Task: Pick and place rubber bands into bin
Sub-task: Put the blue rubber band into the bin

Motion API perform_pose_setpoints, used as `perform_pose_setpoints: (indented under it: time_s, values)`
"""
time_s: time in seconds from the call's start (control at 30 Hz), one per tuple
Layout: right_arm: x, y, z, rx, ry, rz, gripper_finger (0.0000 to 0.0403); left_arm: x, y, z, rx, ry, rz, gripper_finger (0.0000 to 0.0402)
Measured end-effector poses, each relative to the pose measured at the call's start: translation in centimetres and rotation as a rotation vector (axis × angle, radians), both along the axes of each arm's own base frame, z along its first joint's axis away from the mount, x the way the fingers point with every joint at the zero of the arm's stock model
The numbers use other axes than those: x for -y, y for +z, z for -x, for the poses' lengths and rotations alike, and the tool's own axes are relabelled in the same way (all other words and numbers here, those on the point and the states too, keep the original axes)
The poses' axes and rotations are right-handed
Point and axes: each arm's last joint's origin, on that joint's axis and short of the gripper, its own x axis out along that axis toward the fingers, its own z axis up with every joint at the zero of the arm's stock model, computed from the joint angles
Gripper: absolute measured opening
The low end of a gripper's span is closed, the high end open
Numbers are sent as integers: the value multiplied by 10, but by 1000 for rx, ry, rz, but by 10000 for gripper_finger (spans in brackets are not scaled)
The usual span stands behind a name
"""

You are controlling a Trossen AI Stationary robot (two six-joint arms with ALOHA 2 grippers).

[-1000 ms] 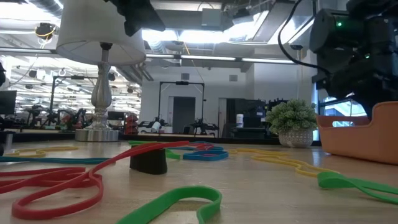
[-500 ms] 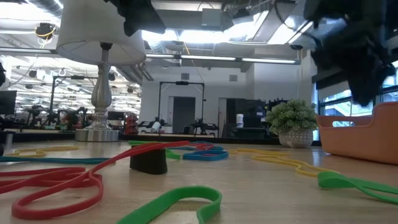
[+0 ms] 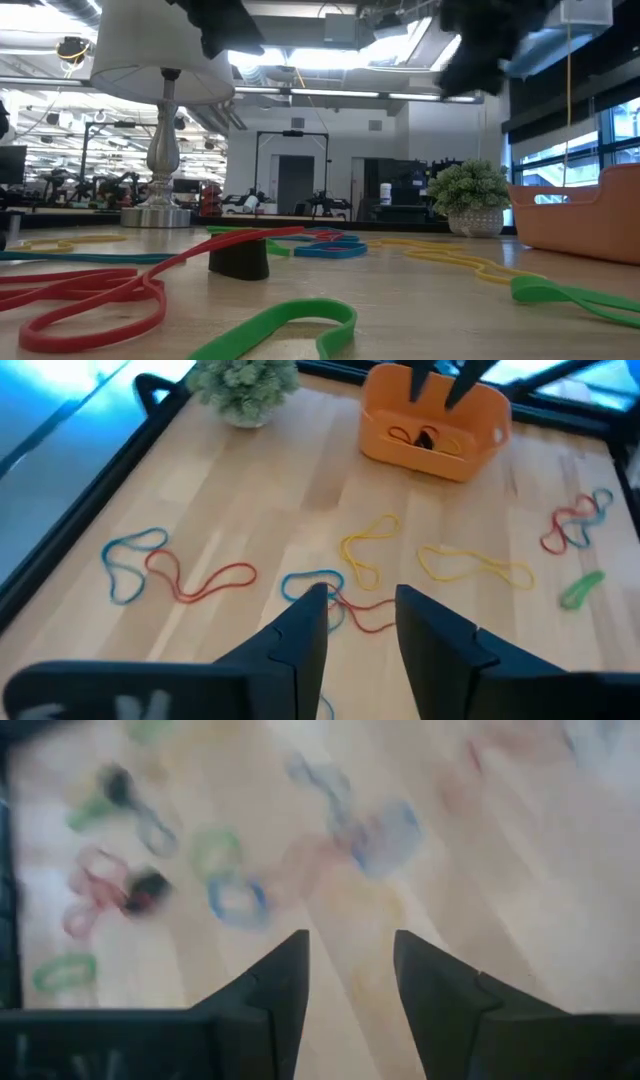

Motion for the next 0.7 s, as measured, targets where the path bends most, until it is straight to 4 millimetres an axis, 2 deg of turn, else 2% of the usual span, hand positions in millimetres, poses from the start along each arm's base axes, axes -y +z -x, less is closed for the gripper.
perform_pose_setpoints:
  time_s: [0.07, 0.17, 0.33, 0.47, 0.7]
  values:
    - [-1, -1, -16, 61, 24, 23, 151, 2, -5, 2, -5, -34, -26, 109]
    - [-2, -5, -43, 53, 15, 15, 151, 5, -18, 8, 9, -61, -54, 105]
    - [9, -23, -96, -144, -78, -46, 151, 7, -42, 28, 64, -56, -61, 102]
    - [27, -44, -135, -339, -161, -184, 151, 8, -52, 46, 108, -45, -65, 102]
    - [54, -88, -183, -555, -299, -300, 151, 10, -58, 68, 142, -38, -110, 102]
